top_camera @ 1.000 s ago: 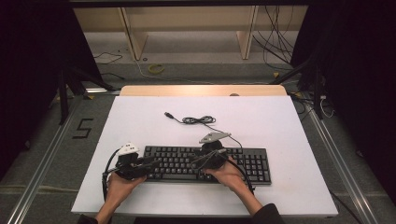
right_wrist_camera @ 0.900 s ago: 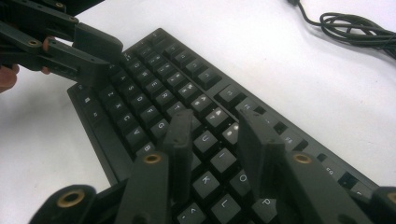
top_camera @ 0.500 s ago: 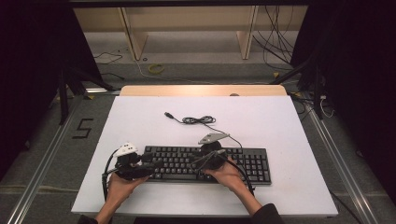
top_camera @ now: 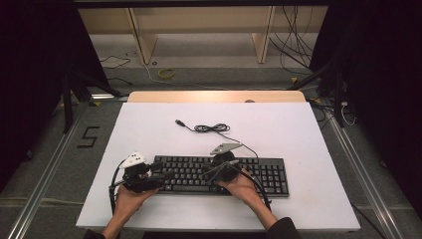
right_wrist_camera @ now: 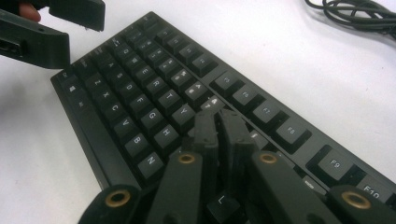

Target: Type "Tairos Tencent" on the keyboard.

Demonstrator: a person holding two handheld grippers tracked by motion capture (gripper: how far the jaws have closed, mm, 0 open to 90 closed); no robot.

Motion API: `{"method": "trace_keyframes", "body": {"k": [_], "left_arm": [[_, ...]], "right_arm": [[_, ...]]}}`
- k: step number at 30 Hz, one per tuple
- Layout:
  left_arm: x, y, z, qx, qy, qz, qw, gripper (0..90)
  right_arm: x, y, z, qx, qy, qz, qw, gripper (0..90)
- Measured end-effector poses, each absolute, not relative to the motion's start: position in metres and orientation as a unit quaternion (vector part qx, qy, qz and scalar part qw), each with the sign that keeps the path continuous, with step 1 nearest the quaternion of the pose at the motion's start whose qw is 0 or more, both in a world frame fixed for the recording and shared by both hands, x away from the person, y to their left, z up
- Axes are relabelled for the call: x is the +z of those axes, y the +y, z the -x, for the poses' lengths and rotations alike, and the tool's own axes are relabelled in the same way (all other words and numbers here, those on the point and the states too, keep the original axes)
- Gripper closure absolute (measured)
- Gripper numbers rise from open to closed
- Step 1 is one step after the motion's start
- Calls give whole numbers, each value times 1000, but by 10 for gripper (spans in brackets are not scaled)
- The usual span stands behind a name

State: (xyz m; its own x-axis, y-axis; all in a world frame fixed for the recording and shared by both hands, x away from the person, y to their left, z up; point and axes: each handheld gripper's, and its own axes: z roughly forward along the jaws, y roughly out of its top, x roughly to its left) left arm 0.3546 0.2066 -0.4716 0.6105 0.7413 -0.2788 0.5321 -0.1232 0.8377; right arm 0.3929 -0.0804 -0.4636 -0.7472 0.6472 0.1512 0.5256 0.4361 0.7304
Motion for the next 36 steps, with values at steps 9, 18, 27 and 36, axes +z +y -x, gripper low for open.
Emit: {"method": "trace_keyframes", "body": {"k": [9,18,27,36], "left_arm": [[-472,206,-355,103,427,-743,504,310],[-472,206,-356,104,430,-742,504,308],[-473,207,-356,103,433,-741,502,309],[-473,205,-358,102,432,-744,500,324]], "right_arm": [[-469,-78,-395,390,848,-350,81,876],[-474,-76,-396,383,850,-352,82,887],[-478,-75,-396,379,851,-354,84,900],[-467,-84,-396,408,833,-365,75,876]]}}
